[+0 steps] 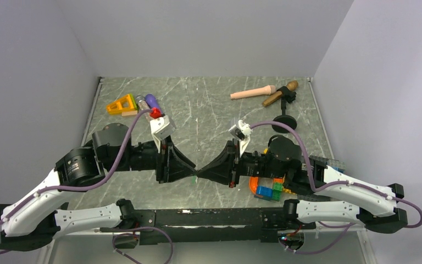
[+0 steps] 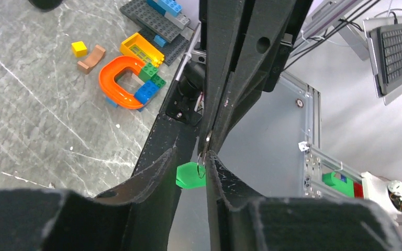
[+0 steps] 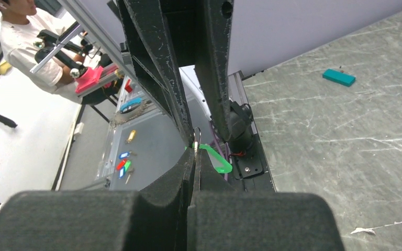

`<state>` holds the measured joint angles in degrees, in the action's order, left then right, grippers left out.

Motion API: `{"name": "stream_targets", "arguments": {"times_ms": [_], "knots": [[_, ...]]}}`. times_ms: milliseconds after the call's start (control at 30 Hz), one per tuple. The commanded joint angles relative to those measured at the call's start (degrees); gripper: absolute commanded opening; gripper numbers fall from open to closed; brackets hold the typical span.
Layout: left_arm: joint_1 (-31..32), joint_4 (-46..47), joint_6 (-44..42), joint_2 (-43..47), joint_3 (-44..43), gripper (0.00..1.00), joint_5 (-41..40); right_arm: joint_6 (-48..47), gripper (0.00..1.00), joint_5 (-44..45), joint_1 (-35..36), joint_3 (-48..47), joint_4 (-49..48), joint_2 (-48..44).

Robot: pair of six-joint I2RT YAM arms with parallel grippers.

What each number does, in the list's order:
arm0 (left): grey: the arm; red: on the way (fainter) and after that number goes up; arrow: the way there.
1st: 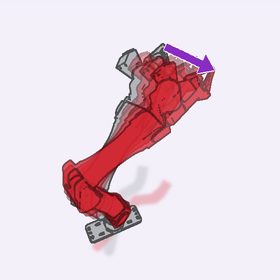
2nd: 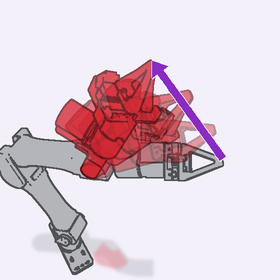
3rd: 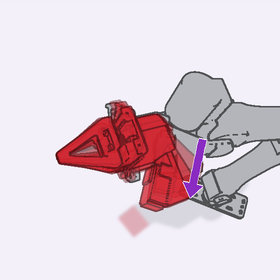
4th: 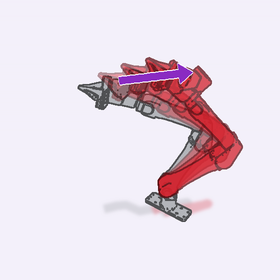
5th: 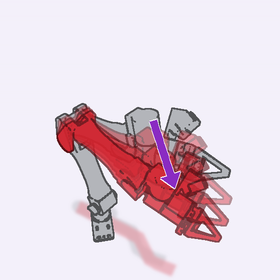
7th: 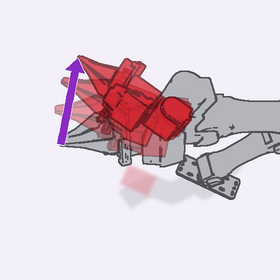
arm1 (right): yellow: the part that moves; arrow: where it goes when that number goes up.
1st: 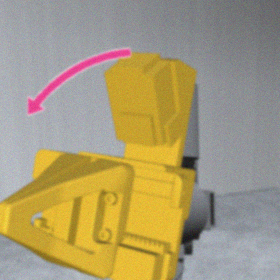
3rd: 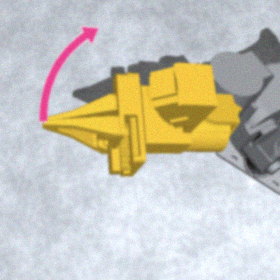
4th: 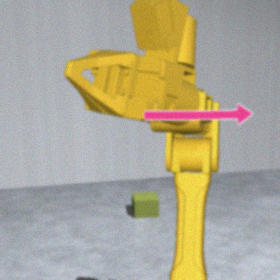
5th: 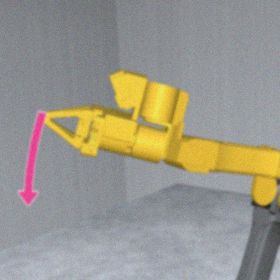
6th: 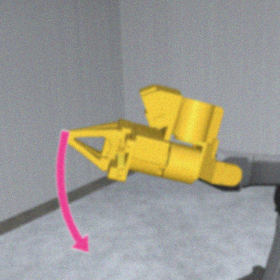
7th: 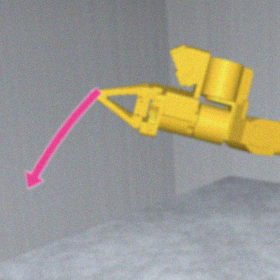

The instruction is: Remove the keys from the keyring

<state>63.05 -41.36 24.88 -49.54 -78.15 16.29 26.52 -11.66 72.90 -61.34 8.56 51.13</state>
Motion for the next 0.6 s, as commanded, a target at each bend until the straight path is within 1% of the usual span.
{"name": "stream_targets", "arguments": {"times_ms": [0, 200, 367, 567], "knots": [[0.08, 2.69, -0.55, -0.19, -1.64, 0.28, 2.90, -0.93, 0.00, -0.89, 0.12, -2.07, -2.57, -1.12], [0.12, 3.28, 0.01, -0.20, -1.40, 0.00, 2.65, -0.86, 0.00, -0.35, 0.21, -1.70, -2.83, -1.60], [0.08, 6.06, 2.36, 1.31, 0.38, 0.00, 1.21, -0.65, 0.00, 0.80, 0.18, -1.10, -3.97, -1.78], [0.14, 17.06, 8.20, 5.35, 7.27, 0.00, -1.12, 0.65, 0.00, 2.11, 0.20, 0.93, -9.49, -1.59]]}}
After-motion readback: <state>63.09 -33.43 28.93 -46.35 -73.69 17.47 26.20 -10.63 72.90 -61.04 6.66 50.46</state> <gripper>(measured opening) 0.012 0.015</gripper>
